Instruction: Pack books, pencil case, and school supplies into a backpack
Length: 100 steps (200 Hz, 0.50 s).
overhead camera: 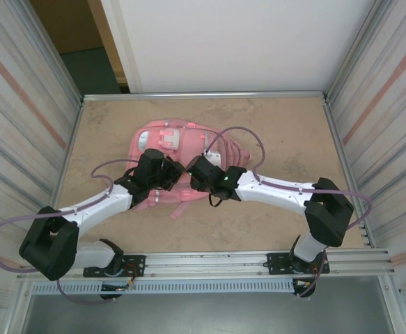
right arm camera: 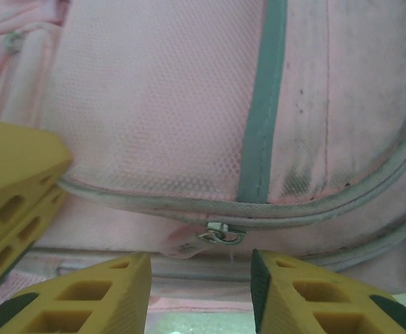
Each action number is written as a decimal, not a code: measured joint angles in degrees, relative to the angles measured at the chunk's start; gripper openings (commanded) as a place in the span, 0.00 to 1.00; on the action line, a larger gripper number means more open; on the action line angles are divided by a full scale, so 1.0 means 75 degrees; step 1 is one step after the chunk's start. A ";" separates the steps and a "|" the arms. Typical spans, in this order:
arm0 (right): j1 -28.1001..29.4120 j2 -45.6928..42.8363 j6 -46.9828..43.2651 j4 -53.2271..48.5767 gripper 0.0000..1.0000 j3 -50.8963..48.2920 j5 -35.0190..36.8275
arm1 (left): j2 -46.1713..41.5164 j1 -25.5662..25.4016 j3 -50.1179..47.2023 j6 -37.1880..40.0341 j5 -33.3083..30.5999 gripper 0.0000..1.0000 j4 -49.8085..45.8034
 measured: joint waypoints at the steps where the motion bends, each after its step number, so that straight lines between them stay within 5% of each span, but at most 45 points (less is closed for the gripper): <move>1: 0.0000 0.0009 0.0006 0.0000 0.43 0.0003 0.0009 | 0.0000 -0.0003 0.0003 -0.0003 0.0000 0.00 0.0003; 100: -0.0192 0.1072 0.0455 -0.0111 0.42 0.0641 0.0510 | 0.0189 -0.0052 -0.0006 -0.0230 -0.0122 0.00 0.0388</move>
